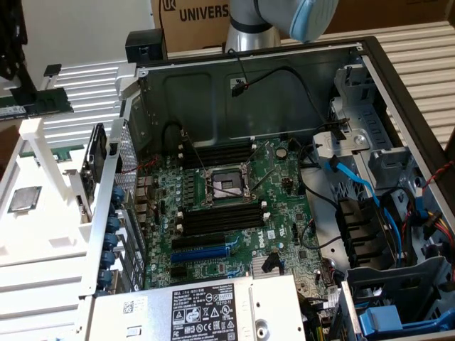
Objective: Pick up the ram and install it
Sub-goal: 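Pick up the ram and move it above insertion slot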
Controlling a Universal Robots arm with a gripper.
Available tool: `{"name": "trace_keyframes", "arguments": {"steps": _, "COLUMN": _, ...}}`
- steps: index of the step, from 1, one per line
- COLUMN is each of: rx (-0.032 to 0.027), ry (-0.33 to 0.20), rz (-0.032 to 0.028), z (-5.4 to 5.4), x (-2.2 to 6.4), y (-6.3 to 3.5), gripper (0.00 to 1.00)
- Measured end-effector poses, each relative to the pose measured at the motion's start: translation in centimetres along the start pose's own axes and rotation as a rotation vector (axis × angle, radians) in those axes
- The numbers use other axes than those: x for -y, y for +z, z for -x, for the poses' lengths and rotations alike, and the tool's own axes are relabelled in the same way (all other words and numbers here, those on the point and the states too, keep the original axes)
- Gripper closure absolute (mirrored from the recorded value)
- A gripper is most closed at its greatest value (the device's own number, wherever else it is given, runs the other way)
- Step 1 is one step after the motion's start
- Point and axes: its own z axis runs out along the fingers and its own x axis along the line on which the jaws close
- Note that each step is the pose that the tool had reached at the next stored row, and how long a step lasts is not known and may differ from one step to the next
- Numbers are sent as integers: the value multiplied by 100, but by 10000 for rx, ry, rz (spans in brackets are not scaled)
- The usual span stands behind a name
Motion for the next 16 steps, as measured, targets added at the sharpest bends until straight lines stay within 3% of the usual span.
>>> {"name": "trace_keyframes", "arguments": {"steps": 7, "rx": 0, "ry": 0, "rz": 2, "z": 18, "x": 364, "y": -95, "gripper": 88}}
{"name": "trace_keyframes", "arguments": {"steps": 16, "rx": -1, "ry": 1, "rz": 20, "z": 34, "x": 778, "y": -89, "gripper": 88}}
